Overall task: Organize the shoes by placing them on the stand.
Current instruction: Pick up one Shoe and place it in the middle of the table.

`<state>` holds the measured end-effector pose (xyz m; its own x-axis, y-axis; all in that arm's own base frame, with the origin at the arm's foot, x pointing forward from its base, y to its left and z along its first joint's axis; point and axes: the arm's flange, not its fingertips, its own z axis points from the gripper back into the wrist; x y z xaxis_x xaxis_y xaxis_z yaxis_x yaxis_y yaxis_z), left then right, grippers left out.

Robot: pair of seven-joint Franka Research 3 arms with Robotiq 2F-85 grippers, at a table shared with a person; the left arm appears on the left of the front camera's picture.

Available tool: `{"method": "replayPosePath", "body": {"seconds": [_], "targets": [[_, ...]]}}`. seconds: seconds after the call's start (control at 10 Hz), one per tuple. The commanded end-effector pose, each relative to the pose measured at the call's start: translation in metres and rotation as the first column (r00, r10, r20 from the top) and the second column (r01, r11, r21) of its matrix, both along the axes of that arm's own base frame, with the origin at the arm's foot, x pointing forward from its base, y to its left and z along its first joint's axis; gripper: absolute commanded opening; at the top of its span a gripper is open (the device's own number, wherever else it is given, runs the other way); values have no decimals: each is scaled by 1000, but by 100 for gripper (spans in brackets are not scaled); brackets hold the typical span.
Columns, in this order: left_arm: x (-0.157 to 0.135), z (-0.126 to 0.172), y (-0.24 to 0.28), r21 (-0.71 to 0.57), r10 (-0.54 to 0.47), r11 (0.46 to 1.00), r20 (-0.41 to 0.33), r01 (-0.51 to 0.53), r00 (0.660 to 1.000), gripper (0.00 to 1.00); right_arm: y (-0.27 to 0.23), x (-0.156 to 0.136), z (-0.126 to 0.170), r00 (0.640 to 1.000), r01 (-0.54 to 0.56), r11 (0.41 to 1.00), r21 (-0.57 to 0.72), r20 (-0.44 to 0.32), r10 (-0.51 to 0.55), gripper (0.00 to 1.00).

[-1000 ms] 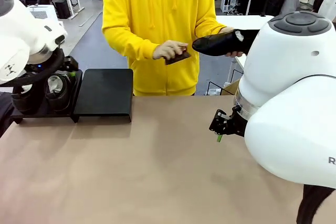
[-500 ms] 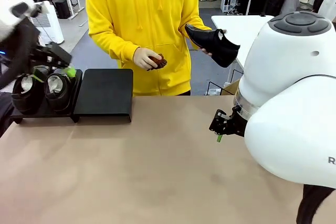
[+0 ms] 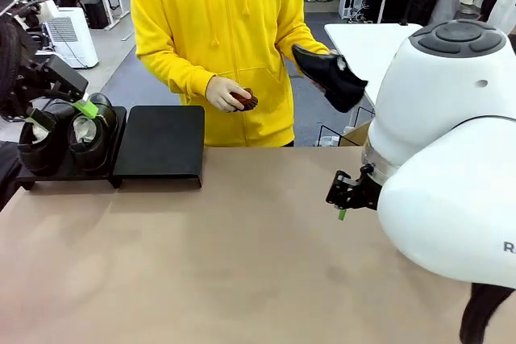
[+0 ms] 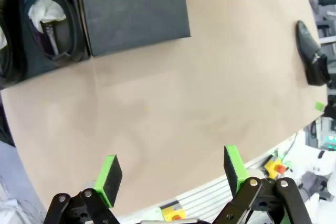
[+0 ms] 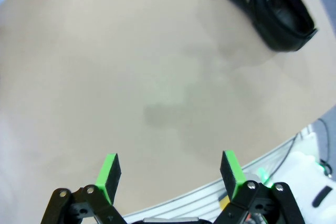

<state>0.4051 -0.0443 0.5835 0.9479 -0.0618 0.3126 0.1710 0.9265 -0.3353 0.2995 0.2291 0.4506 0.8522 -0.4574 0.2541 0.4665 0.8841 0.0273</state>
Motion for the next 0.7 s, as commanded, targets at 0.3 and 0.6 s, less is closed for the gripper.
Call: {"method": "replayPosePath", "body": {"seconds": [0.3, 0.6], "targets": [[-13, 12, 0, -29, -33, 999, 6, 33, 999, 100, -51, 14, 7, 991, -134, 991, 14, -28, 134, 100], [-13, 12, 0, -29, -33, 999, 6, 33, 999, 100, -52, 14, 6, 985, -169, 985, 21, -43, 170, 100]]}}
